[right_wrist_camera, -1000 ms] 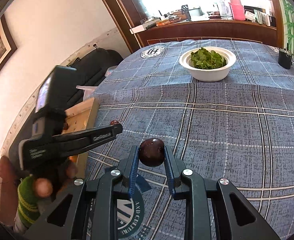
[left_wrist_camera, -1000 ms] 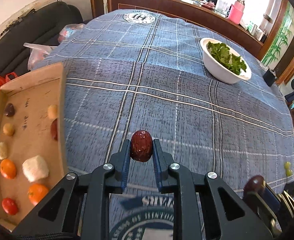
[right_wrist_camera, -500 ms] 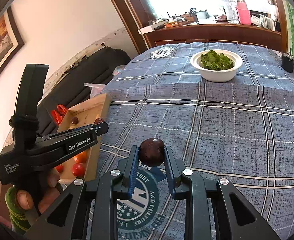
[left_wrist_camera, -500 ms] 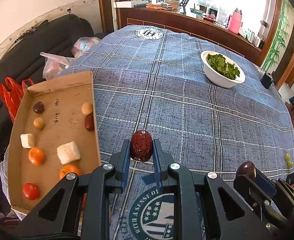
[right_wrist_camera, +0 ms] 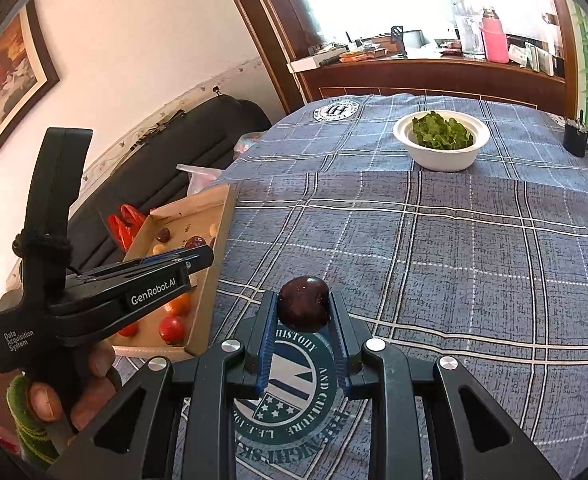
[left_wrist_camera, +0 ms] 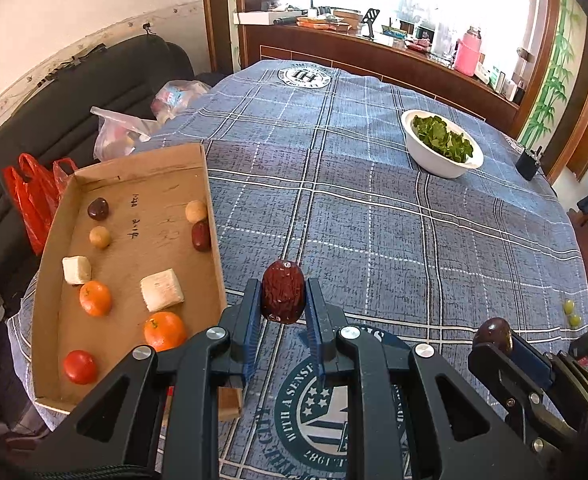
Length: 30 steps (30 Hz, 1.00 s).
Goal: Organize fruits
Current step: 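Carry both held dates over the cardboard tray with both tools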
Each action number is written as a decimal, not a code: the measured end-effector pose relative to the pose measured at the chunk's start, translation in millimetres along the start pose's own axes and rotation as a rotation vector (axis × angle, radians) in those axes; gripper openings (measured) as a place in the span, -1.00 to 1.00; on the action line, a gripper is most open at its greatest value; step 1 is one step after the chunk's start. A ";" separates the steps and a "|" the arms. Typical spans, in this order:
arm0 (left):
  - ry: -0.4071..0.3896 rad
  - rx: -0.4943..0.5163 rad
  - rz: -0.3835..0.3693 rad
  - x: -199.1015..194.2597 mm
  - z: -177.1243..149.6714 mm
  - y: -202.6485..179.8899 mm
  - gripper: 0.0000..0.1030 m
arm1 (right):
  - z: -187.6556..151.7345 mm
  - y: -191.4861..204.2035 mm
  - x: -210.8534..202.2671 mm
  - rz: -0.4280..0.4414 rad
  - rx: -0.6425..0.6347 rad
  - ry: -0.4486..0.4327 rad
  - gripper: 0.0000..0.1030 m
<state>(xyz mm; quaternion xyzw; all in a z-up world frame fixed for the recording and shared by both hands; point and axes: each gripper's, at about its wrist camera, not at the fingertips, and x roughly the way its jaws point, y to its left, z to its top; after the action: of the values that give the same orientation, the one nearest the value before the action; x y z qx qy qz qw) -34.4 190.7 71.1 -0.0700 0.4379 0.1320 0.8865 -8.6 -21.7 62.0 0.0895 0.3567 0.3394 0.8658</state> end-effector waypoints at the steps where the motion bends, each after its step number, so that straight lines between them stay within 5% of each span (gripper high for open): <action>1: -0.001 -0.002 0.001 -1.0 -0.6 1.2 -0.64 | -0.5 1.2 -0.8 0.000 -0.003 -0.001 -0.51; 30: -0.013 -0.090 0.061 -12.3 -17.6 67.9 -0.64 | 1.4 57.2 17.0 0.062 -0.099 0.034 -0.51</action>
<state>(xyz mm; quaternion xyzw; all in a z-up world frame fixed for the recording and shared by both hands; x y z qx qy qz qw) -74.9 249.2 69.6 -0.0954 0.4275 0.1791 0.8809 -28.8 32.6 76.3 0.0517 0.3513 0.3850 0.8519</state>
